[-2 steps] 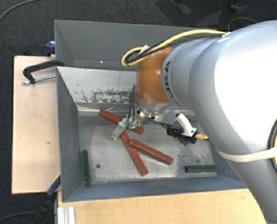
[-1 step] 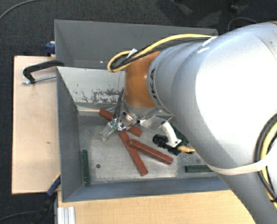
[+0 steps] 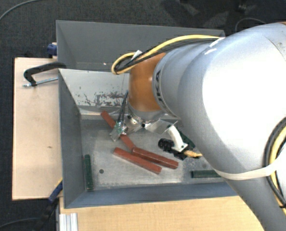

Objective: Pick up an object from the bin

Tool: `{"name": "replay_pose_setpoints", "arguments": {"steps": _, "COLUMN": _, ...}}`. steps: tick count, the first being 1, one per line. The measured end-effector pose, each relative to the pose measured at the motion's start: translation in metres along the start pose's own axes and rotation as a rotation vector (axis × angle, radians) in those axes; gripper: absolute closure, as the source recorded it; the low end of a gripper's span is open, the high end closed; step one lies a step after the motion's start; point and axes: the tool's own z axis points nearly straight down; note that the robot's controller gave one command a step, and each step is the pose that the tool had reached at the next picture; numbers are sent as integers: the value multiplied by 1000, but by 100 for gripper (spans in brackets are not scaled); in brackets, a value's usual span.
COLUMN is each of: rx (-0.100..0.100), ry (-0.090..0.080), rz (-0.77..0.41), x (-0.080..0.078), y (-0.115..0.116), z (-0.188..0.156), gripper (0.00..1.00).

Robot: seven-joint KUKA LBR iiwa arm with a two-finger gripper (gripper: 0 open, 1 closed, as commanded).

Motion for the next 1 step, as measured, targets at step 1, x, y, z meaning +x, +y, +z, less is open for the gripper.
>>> {"name": "replay_pose_setpoints", "arguments": {"steps": 1, "rx": -10, "ry": -4, "rz": -3, "x": 0, "y": 3, "z": -83, "gripper": 100}}
